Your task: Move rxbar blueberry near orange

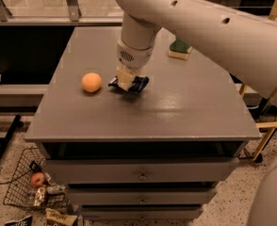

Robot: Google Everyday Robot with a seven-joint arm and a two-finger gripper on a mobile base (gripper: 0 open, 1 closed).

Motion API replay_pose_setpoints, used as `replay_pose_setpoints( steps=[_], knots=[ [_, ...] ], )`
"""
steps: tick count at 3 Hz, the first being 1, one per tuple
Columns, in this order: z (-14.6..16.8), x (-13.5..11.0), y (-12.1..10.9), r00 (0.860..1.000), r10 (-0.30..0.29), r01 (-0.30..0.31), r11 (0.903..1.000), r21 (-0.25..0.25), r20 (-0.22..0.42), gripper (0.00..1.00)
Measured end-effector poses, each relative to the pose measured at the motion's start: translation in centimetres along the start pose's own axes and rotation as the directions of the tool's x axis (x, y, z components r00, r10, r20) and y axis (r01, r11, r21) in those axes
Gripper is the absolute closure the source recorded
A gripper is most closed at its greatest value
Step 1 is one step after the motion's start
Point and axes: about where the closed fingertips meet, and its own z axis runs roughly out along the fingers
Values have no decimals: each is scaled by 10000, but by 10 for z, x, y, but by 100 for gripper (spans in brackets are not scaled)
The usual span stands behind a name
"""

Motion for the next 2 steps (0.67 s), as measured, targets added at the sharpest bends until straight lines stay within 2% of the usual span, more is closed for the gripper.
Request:
replay_pose_setpoints(
  steps=[1, 2],
  knots=[
    [2, -11, 9, 9968, -790, 784, 9961, -410, -152, 100],
    [6, -16, 15, 9905, -1348, 1326, 9887, -703, -279, 100]
  ],
)
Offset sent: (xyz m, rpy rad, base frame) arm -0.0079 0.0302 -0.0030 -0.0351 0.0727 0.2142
